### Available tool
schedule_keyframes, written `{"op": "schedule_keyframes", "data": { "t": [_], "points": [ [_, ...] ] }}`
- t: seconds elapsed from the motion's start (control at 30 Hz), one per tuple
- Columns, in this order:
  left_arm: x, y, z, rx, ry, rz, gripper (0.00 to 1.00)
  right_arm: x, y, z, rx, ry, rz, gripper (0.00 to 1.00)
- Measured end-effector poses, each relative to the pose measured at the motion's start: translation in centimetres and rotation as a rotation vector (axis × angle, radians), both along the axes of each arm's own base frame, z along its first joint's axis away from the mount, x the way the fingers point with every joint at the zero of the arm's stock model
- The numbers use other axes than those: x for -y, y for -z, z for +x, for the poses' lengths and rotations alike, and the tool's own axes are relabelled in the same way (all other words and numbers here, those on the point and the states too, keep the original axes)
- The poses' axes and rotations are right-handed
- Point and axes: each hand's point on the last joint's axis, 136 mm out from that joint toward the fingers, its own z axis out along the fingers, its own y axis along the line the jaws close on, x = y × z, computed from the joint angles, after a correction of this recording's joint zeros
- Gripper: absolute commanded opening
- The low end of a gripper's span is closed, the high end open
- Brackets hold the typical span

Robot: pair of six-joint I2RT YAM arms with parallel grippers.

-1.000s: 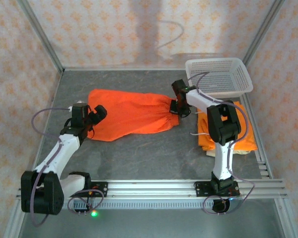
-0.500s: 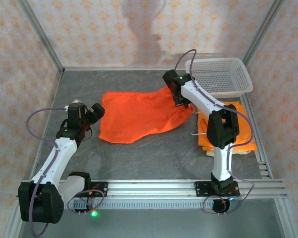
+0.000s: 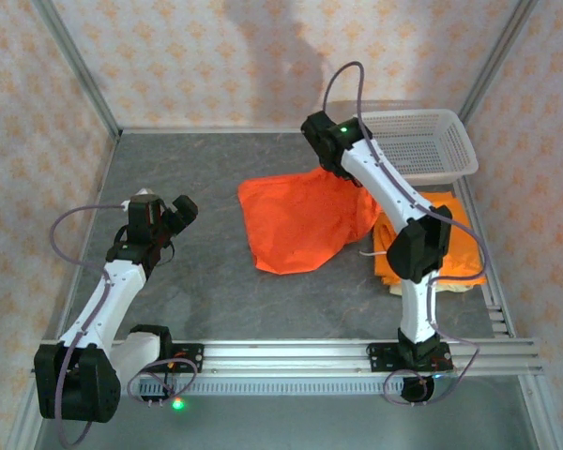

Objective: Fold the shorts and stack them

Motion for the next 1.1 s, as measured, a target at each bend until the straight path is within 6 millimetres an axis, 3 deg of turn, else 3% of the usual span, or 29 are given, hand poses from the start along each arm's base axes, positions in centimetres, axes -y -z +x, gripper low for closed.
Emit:
{"op": "schedule_keyframes", "data": {
  "t": [0.27, 0.43, 0.93, 1.1],
  "points": [
    [0.0, 1.0, -0.2, -0.027, -0.004, -0.005, 1.00, -6.3, 1.2, -1.4, -0.033, -0.078, -0.009, 0.00],
    [0.2, 1.7, -0.3, -0.046, 0.003, -0.013, 1.00, -9.2, 1.6, -2.5, -0.043, -0.107, 0.034, 0.00],
    [2.2, 1.6, 0.5, -0.015, 0.075, -0.108, 1.00, -13.4, 2.1, -4.2, -0.082, -0.139, 0.239, 0.00],
    [5.0, 2.1, 1.2, -0.020, 0.158, -0.165, 0.96, -14.2, 3.1, -4.3, -0.108, -0.143, 0.271, 0.00]
  ]
}}
